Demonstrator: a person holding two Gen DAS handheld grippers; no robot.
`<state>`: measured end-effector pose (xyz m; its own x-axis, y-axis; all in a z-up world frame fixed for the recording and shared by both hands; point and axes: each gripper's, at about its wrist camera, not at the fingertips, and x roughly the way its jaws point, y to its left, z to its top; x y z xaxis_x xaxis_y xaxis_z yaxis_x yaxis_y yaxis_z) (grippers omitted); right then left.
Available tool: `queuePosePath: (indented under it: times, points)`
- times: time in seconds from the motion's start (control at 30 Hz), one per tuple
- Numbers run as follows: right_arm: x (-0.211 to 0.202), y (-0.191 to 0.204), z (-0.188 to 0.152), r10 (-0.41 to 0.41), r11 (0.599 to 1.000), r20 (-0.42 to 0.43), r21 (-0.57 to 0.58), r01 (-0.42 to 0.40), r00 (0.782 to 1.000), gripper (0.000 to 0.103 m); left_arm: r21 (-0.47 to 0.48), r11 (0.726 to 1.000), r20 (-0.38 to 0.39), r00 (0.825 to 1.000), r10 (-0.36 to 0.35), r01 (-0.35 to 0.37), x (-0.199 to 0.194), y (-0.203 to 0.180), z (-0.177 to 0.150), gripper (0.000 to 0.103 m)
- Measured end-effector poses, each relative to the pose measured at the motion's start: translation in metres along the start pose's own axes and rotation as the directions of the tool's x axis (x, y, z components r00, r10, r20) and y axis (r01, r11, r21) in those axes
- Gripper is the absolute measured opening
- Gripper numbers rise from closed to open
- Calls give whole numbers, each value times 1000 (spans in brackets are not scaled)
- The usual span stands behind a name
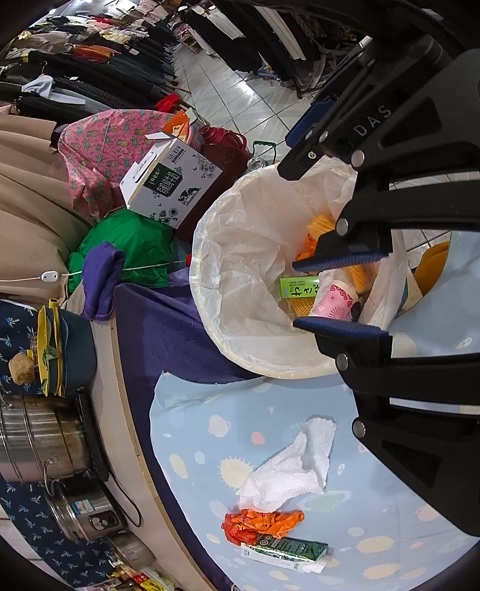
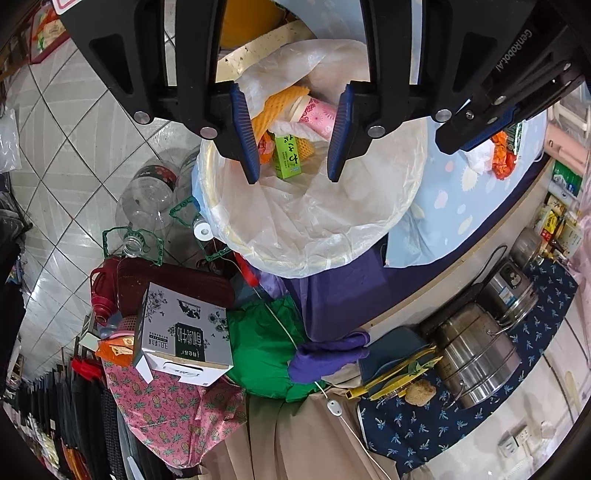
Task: Collect trash
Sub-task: 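Carry the pink cup and foam net over the bin and open both tools, then move both tools back over the table toward the carton and towel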
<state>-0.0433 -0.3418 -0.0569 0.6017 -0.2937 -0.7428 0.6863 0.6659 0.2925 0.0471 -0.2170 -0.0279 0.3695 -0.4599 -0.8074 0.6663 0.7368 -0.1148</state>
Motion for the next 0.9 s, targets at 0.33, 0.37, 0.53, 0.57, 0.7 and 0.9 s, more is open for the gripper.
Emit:
queuePosePath:
  times: [0.33, 0.37, 0.53, 0.57, 0.7, 0.9]
  points:
    - [-9, 9, 0, 13, 1000, 14, -9, -13, 1000, 41, -20, 1000, 15, 1000, 11, -11, -8, 10, -1, 32]
    - [-9, 10, 0, 14, 1000, 15, -11, -14, 1000, 41, -23, 1000, 16, 1000, 11, -11, -9, 11, -1, 32]
    - [-14, 18, -1, 23, 999, 23, -25, -23, 999, 42, -35, 999, 25, 999, 20, -19, -15, 18, -2, 32]
    - [-15, 20, -1, 26, 999, 24, -27, -25, 999, 43, -37, 999, 27, 999, 21, -20, -17, 20, -2, 32]
    - [-20, 28, -3, 32, 999, 31, -41, -31, 999, 45, -50, 998, 34, 999, 25, -24, -23, 28, -4, 32]
    - [-28, 44, -7, 46, 997, 39, -65, -44, 998, 47, -75, 997, 48, 998, 39, -36, -34, 42, -7, 33]
